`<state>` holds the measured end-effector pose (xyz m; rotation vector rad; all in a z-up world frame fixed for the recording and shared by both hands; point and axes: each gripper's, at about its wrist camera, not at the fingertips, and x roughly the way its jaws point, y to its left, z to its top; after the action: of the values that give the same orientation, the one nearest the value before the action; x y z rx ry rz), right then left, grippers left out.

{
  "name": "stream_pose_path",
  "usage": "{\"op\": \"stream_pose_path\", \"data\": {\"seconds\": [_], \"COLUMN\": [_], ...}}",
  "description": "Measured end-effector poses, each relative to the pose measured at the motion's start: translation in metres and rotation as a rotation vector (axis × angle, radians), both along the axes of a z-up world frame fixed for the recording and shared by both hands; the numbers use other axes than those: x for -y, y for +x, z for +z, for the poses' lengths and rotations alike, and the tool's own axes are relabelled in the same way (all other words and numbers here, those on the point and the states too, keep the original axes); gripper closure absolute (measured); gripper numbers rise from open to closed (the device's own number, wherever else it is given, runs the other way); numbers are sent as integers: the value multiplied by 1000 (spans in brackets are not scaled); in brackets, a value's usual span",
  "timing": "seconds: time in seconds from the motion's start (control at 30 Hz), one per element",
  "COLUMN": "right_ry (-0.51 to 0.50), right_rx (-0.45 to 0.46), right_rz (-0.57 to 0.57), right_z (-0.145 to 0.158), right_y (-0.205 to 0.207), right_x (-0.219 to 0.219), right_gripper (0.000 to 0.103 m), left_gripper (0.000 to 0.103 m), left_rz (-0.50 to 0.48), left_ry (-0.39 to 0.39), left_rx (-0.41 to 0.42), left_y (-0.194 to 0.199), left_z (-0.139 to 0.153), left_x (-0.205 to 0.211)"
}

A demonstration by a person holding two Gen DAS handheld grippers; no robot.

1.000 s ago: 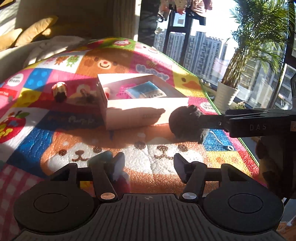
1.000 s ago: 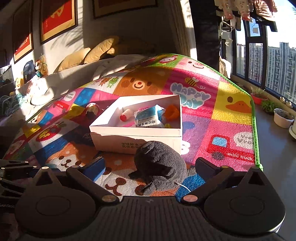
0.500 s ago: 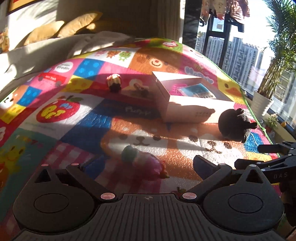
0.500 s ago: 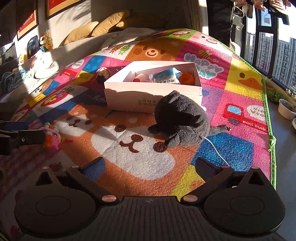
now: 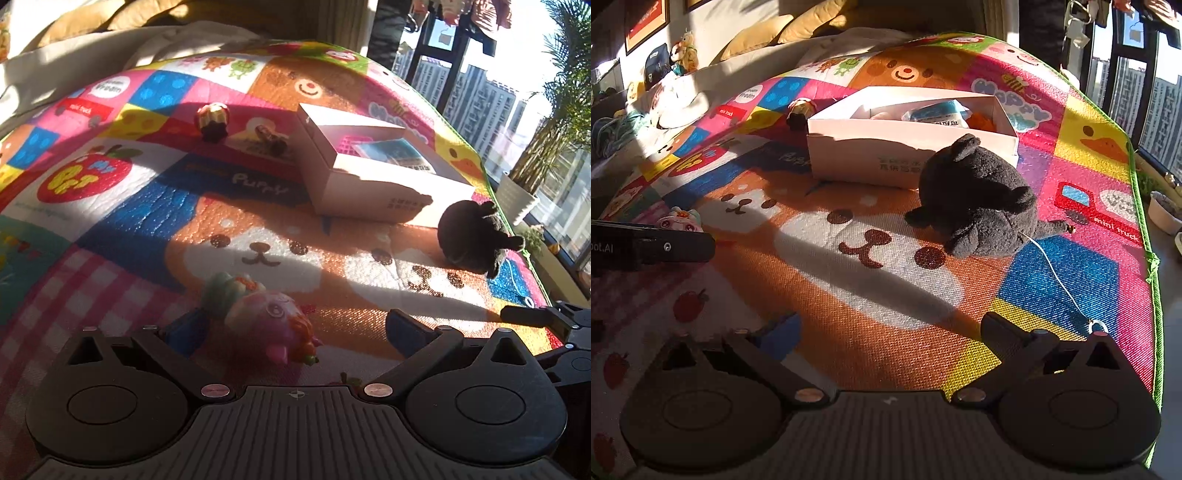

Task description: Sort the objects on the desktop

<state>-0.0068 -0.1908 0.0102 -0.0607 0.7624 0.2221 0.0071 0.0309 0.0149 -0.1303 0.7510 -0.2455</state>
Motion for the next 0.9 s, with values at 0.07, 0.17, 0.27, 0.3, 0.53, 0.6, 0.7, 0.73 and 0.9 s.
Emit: {"op": "stream_pose_path", "data": {"seconds": [0.07,0.17,0.27,0.3,0.53,0.6,0.7,0.73,0.9], "right_ry": [-1,0,0,0,-3,-5,-7,-7,-2], "right_rx": [1,3,3,3,1,1,1,2,-7], "right_rz": [0,2,3,3,5,7,12,12,32], "right_z": [0,1,0,0,1,0,0,0,3], "right_y": [0,0,0,0,0,0,0,0,1], "right_x": [0,1,1,1,0,-1,-1,0,2], "right_gripper": [0,0,0,0,0,0,0,0,0], "left_gripper": [0,0,0,0,0,0,0,0,0], "left_rz": [-28,-102,-191,-205,-113,-109,-92,-87,-74], "left_ry": [1,4,-46,-47,116,98,116,125,146], "left_rx": [-5,15,16,20,58,54,48,43,41], "left_y": [6,15,22,23,15,9,6,6,6], "left_z": [-4,-6,-5,-5,3,3,-2,-4,-11], "left_x": [8,24,34,35,26,21,20,21,23]}}
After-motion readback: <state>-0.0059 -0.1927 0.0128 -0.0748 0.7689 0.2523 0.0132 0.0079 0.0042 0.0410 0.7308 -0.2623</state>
